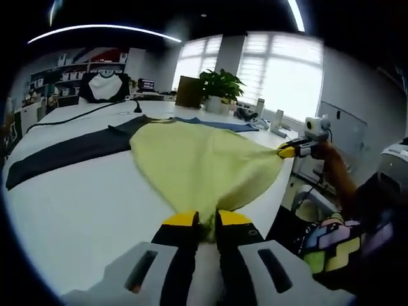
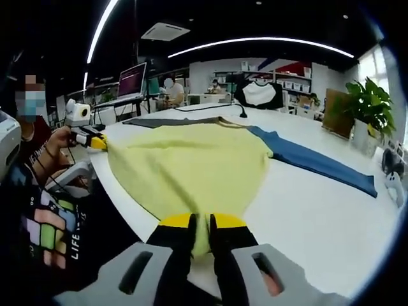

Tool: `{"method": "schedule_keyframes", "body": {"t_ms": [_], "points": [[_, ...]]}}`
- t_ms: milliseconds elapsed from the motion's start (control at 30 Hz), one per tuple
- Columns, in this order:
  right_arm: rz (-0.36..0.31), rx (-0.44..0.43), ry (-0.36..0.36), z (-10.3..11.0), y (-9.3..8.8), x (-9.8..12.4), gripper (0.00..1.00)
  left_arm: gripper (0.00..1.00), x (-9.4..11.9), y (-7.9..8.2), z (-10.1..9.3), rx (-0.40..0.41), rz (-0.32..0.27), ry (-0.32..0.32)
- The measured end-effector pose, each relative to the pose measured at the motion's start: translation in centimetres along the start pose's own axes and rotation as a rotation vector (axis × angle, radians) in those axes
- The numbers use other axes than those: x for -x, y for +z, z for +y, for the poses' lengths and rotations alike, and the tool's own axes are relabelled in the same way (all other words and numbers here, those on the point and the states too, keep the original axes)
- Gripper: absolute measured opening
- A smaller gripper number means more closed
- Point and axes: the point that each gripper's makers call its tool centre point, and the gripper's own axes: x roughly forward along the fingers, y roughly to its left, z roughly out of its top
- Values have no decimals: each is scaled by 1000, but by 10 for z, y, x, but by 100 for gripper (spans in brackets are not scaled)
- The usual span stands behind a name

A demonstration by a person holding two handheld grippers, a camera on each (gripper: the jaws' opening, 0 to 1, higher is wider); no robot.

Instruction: Fold the garment on the visible template until the final outline fits inside the template.

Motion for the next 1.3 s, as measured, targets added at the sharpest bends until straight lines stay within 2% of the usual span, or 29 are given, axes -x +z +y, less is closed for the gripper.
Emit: {"method": "schedule_keyframes", "body": {"t_ms": [167, 267, 400, 467, 600, 1000, 1300], "points": [[-6, -27, -21, 0, -2, 2, 10, 12, 3, 2, -3, -28, 10, 0], [1, 7, -6, 5, -3, 3, 10, 13, 4, 2, -4, -34, 18, 4], [-17, -39, -25, 1, -3, 6, 10, 13, 10, 8, -8, -65, 10, 7], [-14, -41, -31, 4, -5, 4, 10, 12, 13, 14, -6, -123, -5, 36], [-5, -28, -32, 5, -7, 5, 10, 13, 17, 16, -13, -134, 6, 29], [-18, -45, -54, 1, -7, 19, 9, 13, 19, 7, -11, -135, 51, 30], [-19, -53, -49, 3, -6, 25, 5, 13, 22, 11, -11, -134, 44, 48]]}}
